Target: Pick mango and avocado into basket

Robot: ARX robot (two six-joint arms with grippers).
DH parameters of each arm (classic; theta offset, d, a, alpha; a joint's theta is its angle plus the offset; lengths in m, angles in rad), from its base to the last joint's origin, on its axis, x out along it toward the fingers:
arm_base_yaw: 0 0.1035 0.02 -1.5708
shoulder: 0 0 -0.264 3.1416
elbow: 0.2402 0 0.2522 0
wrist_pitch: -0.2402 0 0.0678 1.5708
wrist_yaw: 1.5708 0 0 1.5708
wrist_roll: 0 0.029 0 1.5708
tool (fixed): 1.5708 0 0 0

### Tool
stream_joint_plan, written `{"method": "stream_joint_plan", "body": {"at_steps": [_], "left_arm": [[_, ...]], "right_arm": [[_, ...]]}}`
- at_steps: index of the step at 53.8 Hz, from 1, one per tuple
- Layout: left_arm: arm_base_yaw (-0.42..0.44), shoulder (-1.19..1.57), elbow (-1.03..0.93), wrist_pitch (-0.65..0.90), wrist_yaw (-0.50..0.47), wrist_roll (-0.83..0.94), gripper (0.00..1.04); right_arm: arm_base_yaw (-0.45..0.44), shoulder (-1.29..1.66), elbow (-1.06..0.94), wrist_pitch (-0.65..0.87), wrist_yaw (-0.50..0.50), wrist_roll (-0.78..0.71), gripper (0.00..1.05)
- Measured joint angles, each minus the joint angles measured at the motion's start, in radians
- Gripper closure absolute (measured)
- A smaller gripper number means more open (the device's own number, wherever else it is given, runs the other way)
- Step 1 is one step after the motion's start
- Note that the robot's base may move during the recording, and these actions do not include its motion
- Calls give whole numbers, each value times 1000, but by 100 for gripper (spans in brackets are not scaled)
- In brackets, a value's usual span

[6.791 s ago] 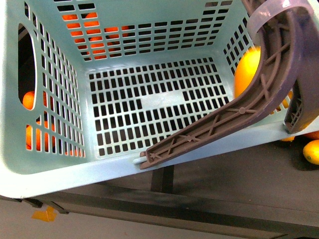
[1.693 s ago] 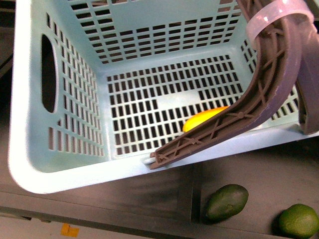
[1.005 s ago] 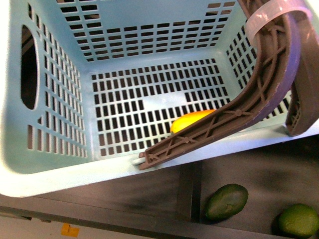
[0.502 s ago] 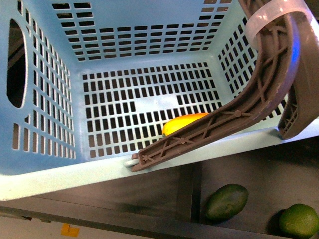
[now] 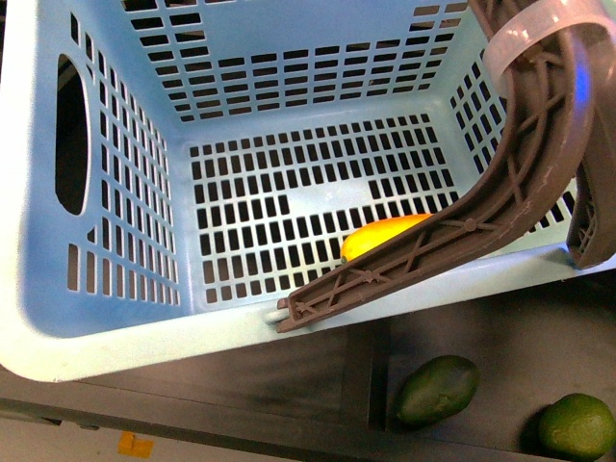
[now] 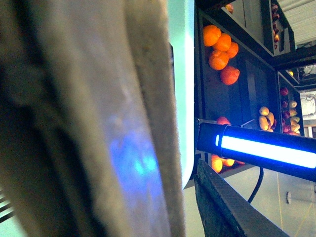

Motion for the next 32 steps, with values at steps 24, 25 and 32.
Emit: {"method": "stream_joint_plan", "body": {"at_steps": [24, 25, 32], "left_arm": [[0, 0, 0, 0, -6, 0, 77], [0, 0, 0, 0, -6, 0, 77], [0, 0, 0, 0, -6, 0, 77]], "right_arm": [[23, 95, 104, -74, -2, 46, 18], [23, 97, 105, -76, -2, 47, 20], [26, 108, 106, -79, 2, 56, 37]]}}
